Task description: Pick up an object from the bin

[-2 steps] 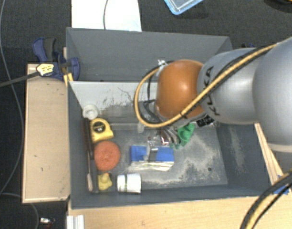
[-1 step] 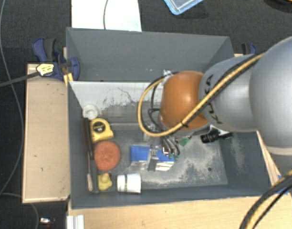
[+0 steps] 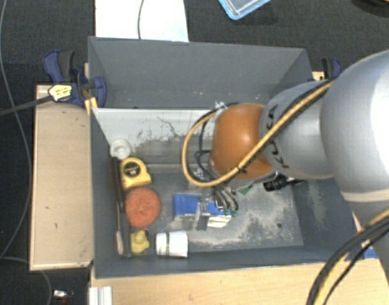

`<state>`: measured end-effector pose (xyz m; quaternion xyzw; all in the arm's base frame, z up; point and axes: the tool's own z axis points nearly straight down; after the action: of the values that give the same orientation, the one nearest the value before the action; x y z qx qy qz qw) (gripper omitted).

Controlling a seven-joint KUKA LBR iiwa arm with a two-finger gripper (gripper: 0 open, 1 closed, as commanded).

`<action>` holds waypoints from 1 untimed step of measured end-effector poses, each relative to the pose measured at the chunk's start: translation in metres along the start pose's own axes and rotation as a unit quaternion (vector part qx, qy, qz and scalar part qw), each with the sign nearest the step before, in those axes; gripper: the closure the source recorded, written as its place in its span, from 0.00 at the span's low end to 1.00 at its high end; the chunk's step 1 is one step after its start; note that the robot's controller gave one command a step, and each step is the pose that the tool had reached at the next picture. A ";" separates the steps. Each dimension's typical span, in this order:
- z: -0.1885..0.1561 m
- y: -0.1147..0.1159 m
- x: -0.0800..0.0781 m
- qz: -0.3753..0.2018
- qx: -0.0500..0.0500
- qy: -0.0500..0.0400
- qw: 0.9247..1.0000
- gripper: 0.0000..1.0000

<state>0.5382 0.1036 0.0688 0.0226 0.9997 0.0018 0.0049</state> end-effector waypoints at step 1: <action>-0.002 0.003 0.011 0.014 0.000 0.002 1.000 1.00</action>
Offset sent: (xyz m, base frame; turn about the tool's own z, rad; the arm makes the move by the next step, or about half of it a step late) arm 0.0000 0.0000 0.0000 0.0000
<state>0.5274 0.1071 0.0711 0.0368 0.9993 0.0017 0.0031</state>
